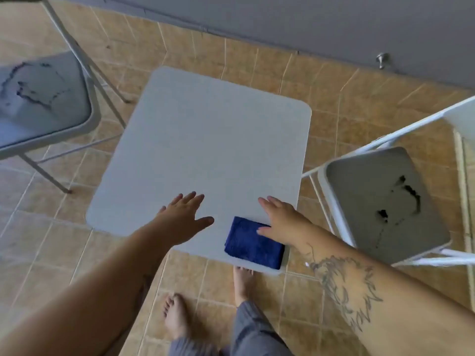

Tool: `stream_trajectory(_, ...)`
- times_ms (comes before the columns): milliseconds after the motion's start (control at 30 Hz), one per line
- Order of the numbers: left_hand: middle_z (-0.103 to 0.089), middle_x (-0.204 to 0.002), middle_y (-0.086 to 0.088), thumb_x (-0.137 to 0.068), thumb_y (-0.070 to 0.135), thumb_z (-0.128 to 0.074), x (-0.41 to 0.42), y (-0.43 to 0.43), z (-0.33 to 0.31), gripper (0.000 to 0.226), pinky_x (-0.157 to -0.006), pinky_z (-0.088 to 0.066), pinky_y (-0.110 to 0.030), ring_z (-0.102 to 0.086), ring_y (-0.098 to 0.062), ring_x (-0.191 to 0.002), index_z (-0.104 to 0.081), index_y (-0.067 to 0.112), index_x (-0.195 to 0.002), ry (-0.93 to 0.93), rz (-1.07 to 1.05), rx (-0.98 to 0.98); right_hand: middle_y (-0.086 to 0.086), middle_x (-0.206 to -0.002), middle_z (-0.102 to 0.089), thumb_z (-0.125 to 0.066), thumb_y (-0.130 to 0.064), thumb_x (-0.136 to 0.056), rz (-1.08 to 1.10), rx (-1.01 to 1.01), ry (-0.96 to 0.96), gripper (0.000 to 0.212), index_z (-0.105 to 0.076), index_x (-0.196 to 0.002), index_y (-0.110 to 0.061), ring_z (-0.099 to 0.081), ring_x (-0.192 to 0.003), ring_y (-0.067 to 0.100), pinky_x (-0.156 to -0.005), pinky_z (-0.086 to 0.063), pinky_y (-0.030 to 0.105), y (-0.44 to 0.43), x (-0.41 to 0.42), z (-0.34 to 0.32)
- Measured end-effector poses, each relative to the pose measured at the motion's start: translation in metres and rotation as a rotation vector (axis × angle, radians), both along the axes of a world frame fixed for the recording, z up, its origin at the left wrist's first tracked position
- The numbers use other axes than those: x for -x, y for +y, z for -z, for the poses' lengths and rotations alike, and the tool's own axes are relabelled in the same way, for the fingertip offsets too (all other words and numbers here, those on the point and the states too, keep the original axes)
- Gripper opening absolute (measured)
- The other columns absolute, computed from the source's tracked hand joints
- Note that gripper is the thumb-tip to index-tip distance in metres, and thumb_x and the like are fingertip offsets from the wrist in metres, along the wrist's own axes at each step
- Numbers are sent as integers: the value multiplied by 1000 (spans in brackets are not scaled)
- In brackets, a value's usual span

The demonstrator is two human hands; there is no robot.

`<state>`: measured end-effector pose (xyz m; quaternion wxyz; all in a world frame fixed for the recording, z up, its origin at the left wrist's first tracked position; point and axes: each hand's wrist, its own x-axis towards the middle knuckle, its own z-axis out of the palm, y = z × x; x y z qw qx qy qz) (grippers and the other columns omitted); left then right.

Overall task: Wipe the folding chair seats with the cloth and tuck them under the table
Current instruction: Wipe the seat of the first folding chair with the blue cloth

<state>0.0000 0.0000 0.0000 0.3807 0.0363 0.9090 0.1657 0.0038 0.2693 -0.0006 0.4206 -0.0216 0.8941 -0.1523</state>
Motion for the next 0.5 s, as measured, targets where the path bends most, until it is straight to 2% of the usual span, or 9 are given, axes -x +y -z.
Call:
stream_trajectory(100,-5,-163,7,-90,65,-39,-7,10,38,78,-119,-16,-50,-2,-21,-150,-9,30,-153,-46,6,26,-4,-162,10,-57,-64,-78,-213,-87,21,101,12,-148,-41,-8,-146,30,-109,-31,53,-12,-21,45)
stream_trajectory(167,-5,-163,7,-90,63,-40,-18,12,61,77,-119,-17,-48,-1,-20,-150,-9,30,-153,-62,-12,32,-1,-161,15,-57,-72,-71,-332,-142,67,111,18,-146,-41,-4,-145,34,-107,-28,58,-21,-43,73)
stream_trajectory(233,-4,-163,6,-92,59,-42,-25,12,79,76,-119,-18,-46,0,-20,-150,-8,29,-153,-51,-11,44,2,-160,17,-58,-69,-74,-371,-213,122,113,23,-146,-37,-2,-143,38,-108,-23,63,-26,-57,93)
stream_trajectory(267,-3,-163,6,-92,57,-42,-28,11,84,76,-119,-19,-45,1,-20,-150,-7,29,-154,-51,-6,52,5,-161,12,-60,-64,-77,-374,-244,153,111,21,-147,-35,-6,-142,39,-106,-25,63,-28,-60,98)
stream_trajectory(333,1,-163,7,-94,54,-43,-34,9,91,75,-118,-19,-44,4,-20,-150,-5,30,-154,-51,23,54,11,-157,-13,-65,-48,-79,-379,-245,233,104,9,-151,-32,-28,-132,38,-95,-38,56,-33,-63,103)
stream_trajectory(400,3,-163,7,-94,52,-43,-40,3,89,75,-118,-19,-43,5,-21,-150,-4,30,-154,-49,59,46,11,-141,-34,-64,-34,-82,-380,-246,229,96,1,-152,-30,-43,-115,34,-83,-44,48,-37,-57,102)
stream_trajectory(500,5,-163,7,-94,53,-42,-37,-18,73,74,-119,-16,-42,8,-19,-150,-4,32,-154,-55,87,50,8,-133,-37,-59,-29,-85,-323,-240,130,88,-2,-152,-32,-45,-112,31,-82,-44,43,-46,-29,88)
